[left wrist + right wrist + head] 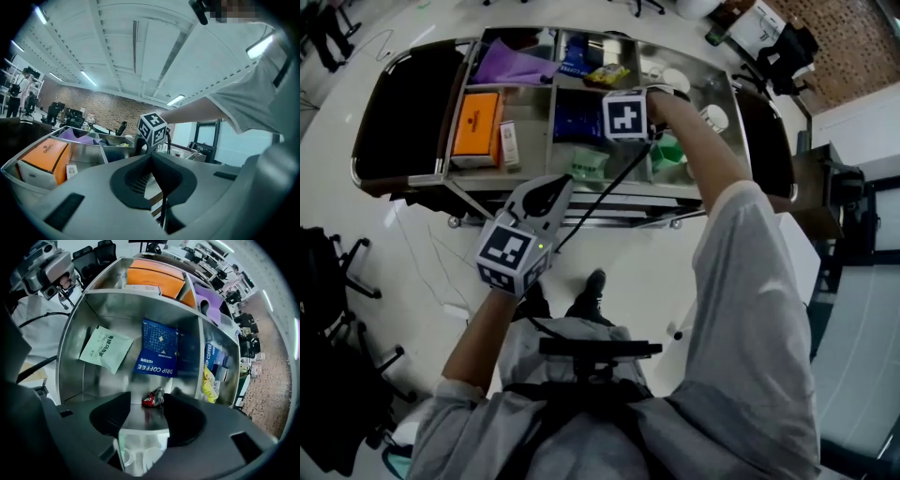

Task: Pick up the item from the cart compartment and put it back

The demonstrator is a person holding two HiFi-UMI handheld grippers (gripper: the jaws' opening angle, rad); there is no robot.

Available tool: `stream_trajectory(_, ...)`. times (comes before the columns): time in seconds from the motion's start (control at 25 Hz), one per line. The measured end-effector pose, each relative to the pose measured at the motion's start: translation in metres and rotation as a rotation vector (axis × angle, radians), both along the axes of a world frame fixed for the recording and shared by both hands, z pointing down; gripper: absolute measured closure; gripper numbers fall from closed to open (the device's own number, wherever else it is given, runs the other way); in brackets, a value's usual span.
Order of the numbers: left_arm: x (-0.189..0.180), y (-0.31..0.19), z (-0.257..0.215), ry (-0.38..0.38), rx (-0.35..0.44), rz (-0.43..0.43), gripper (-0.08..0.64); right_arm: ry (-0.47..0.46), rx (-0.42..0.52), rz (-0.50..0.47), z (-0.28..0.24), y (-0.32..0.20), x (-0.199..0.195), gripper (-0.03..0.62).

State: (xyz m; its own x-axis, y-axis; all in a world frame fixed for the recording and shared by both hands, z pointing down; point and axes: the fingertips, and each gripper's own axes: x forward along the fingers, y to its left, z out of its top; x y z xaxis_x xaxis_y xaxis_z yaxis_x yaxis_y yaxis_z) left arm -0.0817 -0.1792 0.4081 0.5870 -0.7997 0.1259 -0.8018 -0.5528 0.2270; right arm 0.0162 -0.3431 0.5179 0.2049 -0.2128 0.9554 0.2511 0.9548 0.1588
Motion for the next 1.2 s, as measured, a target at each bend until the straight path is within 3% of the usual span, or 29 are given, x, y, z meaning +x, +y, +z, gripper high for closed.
stream_trajectory(0.64,-0.002,-0.006,0.006,-0.030,-0.017,0.005,0.565,0.152,0.022,-0.085,0.026,-0.019,0.005,0.370)
stream_trajectory(0.8,-0.005,-0.008,0.009,-0.038,-0.022,0.002,0.565,0.156,0.025,-0.082,0.034,-0.021,0.009,0.428)
stream_trajectory(0.96,-0.004,-0.009,0.012,-0.026,-0.031,-0.004,0.565,0.140,0.051,-0.100,0.038,-0.026,0.008,0.528)
stream_trajectory(1.2,-0.001,-0.010,0.013,-0.023,-0.040,0.000,0.565,0.148,0.090,-0.125,0.030,-0.032,0.005,0.552)
